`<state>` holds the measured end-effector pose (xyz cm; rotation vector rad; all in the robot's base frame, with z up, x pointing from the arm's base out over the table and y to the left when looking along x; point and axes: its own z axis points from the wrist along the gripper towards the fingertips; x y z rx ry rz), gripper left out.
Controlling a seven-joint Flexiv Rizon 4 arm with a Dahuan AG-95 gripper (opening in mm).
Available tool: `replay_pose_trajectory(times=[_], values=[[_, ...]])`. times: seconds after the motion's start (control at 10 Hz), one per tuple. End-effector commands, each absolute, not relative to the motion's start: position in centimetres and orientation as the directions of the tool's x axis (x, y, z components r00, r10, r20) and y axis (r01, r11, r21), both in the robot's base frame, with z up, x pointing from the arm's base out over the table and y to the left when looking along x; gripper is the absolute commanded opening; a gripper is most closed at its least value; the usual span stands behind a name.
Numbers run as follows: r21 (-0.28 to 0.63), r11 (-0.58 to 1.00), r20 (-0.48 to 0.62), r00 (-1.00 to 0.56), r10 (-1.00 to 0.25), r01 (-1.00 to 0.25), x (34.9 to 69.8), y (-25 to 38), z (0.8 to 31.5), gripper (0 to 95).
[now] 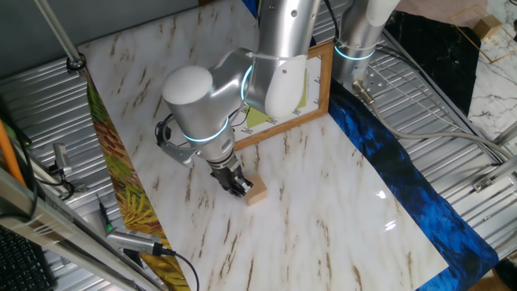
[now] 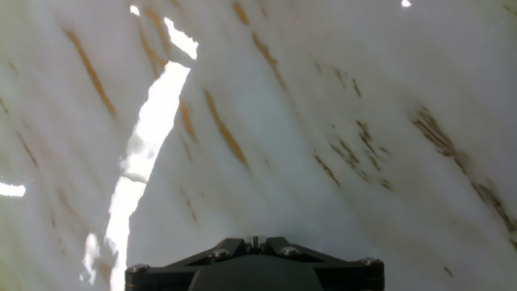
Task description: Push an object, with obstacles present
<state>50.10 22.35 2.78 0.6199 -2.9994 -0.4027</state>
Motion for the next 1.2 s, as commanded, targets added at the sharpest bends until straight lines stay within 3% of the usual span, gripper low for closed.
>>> replay_pose_trajectory(times=[0.1, 1.2], values=[[0.258, 0.885, -0.005, -0.917, -0.399, -0.387, 50.11, 22.26, 2.77, 0.0], [0.228, 0.85, -0.008, -0.874, -0.486, -0.475, 50.1, 22.24, 2.77, 0.0]])
